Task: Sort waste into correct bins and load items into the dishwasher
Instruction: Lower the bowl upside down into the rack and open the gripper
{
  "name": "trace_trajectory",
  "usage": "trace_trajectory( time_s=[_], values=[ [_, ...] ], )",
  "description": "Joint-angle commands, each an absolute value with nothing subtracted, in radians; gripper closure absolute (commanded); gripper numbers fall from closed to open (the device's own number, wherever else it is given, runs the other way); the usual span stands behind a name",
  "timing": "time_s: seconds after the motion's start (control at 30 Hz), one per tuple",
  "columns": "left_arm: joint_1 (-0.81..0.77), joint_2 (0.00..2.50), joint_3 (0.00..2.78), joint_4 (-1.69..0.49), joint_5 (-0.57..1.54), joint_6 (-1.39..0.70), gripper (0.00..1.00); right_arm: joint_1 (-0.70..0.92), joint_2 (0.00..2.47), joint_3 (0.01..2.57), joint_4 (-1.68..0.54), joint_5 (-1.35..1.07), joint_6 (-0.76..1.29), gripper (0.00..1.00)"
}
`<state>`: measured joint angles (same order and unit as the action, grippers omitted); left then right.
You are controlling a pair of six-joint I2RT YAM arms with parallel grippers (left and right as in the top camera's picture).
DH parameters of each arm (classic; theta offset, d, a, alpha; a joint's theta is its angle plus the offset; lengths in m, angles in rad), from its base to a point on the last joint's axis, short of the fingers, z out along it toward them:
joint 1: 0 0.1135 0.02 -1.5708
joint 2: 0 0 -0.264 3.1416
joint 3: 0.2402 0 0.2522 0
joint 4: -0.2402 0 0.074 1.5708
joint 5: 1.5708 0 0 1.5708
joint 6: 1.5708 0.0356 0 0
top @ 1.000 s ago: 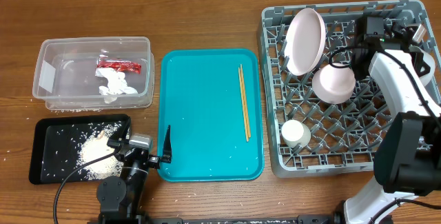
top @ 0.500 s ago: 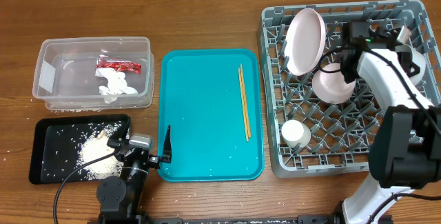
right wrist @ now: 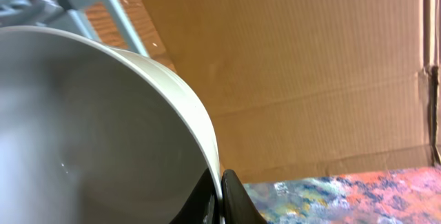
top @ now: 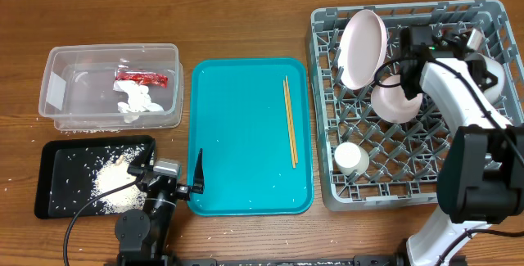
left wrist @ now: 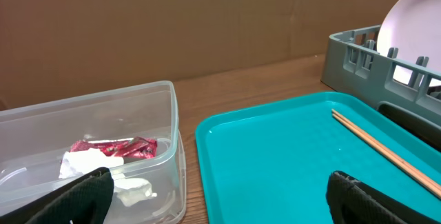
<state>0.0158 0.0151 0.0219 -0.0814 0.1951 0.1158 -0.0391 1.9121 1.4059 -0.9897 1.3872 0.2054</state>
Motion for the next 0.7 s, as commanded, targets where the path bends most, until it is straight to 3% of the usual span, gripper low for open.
trace_trajectory(
  time_s=[0.0, 0.67],
  values=[
    [0.023, 0.005, 0.015, -0.078, 0.200, 0.134, 0.00, -0.073, 1.925, 1.396, -0.994, 1.399, 0.204, 0.96],
    [0.023, 0.005, 0.015, -0.078, 0.200, 0.134, 0.00, 0.040, 1.925, 1.391, -1.065, 1.251, 0.210, 0.96]
  ],
)
